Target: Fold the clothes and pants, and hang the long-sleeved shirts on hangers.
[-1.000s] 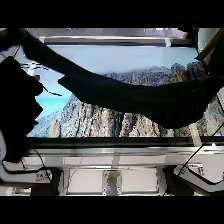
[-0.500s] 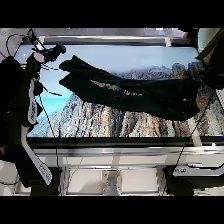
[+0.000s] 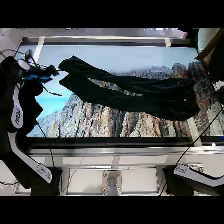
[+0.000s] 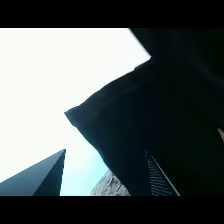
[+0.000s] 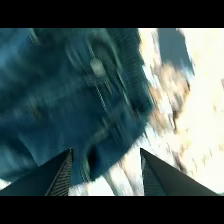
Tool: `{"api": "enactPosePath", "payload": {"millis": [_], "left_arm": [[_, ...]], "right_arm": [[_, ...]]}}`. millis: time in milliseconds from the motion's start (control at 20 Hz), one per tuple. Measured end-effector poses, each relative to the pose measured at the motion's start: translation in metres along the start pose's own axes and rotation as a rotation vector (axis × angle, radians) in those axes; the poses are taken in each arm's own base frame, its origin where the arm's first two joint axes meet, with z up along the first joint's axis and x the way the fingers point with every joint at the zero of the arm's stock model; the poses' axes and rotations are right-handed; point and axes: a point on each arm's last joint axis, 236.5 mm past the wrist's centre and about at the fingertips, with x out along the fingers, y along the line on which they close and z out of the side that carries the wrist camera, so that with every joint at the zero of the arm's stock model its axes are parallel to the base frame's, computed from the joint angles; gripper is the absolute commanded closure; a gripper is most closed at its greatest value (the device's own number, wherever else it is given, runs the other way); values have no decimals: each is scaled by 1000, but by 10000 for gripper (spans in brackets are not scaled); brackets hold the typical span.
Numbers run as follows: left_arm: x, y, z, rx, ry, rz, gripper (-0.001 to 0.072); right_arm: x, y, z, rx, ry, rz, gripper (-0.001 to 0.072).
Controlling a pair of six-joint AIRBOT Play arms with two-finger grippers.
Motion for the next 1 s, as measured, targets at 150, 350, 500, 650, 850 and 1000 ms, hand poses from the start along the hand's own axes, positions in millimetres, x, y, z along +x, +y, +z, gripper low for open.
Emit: {"api": "enactPosePath", "payload": {"millis": [150,350,500,650,850,1000], "left_arm": [[23,-11,-26,-12,34,-23,162],[41,-14,-37,-36,35,-26,163],[44,-8,-34,-73,16,-21,163],[51,-5,-27,-128,-18,-25,188],[67,-14,-23,-209,-57,-67,687],[68,-22,-17,-232,-88,-89,687]], "right_arm": [[-5,-7,-34,21,5,-2,153],[-6,-7,-53,31,16,9,153],[-6,-1,-55,39,10,37,154],[-6,10,-51,45,-14,85,154],[-7,19,-48,50,-28,124,155],[1,21,-60,49,3,142,155]]}}
